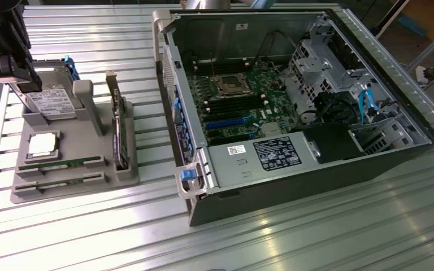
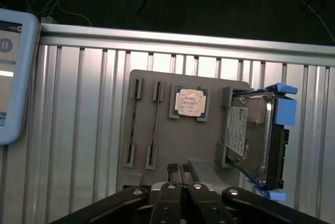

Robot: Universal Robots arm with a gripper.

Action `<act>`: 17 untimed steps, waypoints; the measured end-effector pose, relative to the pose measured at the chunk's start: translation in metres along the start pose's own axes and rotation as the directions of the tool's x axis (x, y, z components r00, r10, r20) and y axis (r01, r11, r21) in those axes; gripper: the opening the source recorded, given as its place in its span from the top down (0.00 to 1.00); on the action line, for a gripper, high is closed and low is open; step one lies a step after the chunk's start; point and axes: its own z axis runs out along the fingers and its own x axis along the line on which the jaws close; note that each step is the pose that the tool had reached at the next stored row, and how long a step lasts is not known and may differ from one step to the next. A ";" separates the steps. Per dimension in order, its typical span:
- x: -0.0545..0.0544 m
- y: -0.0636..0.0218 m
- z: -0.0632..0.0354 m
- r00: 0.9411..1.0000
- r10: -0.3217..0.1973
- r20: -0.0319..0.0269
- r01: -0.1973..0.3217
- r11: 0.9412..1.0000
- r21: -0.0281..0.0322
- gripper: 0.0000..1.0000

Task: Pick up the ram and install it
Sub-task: 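Pick up the ram and move it above insertion slot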

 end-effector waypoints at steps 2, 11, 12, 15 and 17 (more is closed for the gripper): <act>0.000 0.0000 0.0000 1.000 0.000 0.000 0.000 1.000 0.000 0.89; 0.000 0.0000 0.0005 1.000 0.000 0.000 0.000 1.000 0.000 0.76; 0.001 0.0000 0.0014 1.000 0.000 0.000 0.000 1.000 0.000 0.76; 0.003 0.0000 0.0045 1.000 0.000 0.000 0.000 1.000 0.000 0.76; 0.006 0.0000 0.0072 1.000 0.000 0.000 0.000 1.000 0.000 0.76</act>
